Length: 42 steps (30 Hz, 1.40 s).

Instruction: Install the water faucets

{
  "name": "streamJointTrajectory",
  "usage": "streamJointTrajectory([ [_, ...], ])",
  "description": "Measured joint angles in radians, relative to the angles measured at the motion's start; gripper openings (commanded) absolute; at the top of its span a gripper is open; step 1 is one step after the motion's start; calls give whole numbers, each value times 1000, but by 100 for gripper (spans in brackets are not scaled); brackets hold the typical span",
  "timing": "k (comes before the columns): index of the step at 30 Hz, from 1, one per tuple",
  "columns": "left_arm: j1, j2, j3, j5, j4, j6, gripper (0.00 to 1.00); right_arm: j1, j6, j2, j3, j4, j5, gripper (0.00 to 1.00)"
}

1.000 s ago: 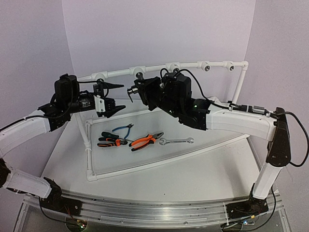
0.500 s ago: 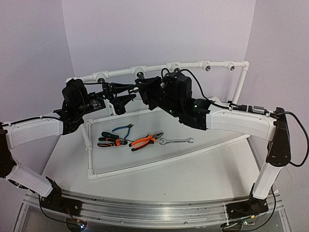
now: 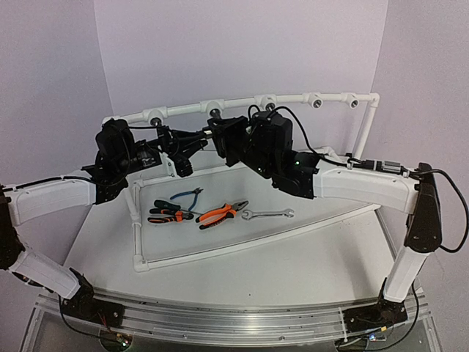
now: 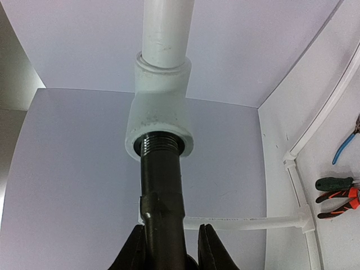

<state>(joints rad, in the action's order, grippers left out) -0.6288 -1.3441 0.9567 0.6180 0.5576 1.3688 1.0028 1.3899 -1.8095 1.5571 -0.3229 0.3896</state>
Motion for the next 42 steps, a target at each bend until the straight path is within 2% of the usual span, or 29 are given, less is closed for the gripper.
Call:
streamJointTrajectory([
  [7, -11, 0, 20, -1, -45, 5, 0, -1, -4, 24, -39, -24, -1, 16],
  [12, -15, 0, 26, -1, -55, 2, 0, -1, -13, 32, -47, -25, -1, 26],
  [17, -14, 0, 44, -2, -83, -30, 0, -7, -33, 35, -49, -27, 11, 42],
  [24, -7, 0, 58, -3, -97, -66, 0, -84, -64, 70, -57, -19, 88, 56],
  [30, -6, 0, 58, -2, -97, -69, 0, -80, -137, 118, -94, -9, 84, 65],
  [32, -6, 0, 59, -3, -97, -69, 0, -75, -217, 157, -118, 36, 82, 66],
  [35, -6, 0, 67, -3, -110, -69, 0, -60, -429, 215, -105, 158, 95, 68],
  [38, -5, 0, 71, -2, -116, -70, 0, -22, -763, 274, -78, 244, 143, 67],
  [42, -5, 0, 78, -1, -131, -70, 0, 76, -1297, 346, -78, 295, 200, 71],
])
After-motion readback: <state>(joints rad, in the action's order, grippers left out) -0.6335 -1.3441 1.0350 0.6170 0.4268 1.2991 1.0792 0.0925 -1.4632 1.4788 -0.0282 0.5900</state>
